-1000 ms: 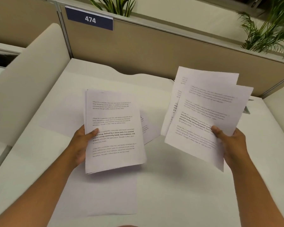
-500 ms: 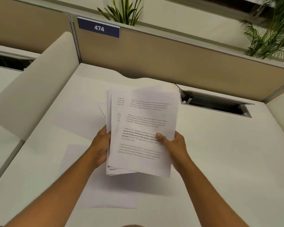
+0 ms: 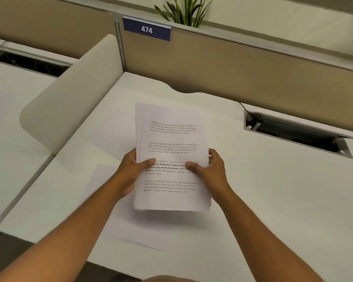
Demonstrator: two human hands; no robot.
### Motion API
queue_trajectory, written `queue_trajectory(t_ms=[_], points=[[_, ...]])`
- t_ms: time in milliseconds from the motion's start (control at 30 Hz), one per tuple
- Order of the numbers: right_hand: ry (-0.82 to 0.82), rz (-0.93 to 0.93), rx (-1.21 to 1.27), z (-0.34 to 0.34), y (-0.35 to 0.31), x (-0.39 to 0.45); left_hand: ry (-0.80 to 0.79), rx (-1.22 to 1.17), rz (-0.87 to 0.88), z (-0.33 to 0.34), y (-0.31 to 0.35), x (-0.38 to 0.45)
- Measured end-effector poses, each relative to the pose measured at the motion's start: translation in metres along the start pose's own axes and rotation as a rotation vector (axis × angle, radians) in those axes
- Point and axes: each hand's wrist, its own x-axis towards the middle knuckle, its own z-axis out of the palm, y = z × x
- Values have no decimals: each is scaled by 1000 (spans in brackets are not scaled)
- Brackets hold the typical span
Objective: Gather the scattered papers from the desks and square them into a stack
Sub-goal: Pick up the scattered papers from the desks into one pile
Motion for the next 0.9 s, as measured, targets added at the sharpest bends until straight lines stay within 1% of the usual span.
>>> queue_trajectory(t_ms=[67,133,167,233,300,333,433,533,600,700,833,900], points=[[-37,39,66,-4,-2,5,49,-3,20,-3,7,-1],[-23,50,6,-6,-1,7,121,-36,52,-15,17,-2],[-20,13,-71,-6,3,6,155,-49,72,-25,21,-3],[-43,-133,-305,0,19,-1,203,-63,113,-49,29,-7],[-142,-303,-558,14,39,-16,219,-75,142,-73,32,-12],[-202,-357,-657,23,48,-23,223,-83,147,-85,32,-13],[-381,-404,-897,47,69,-33,219,-112,156,-114,26,-16],[-484,-420,-1115,62,87,-34,198,-124,157,-130,18,-15],[-463,-368,-1159,63,95,-35,185,-132,138,-135,13,-13],[-342,-285,-1169,53,101,-34,142,-123,110,-140,7,-8],[-149,-156,-1161,12,107,-32,89,-125,83,-137,-3,-1],[-82,-94,-1167,-12,108,-29,74,-132,68,-133,-7,3]])
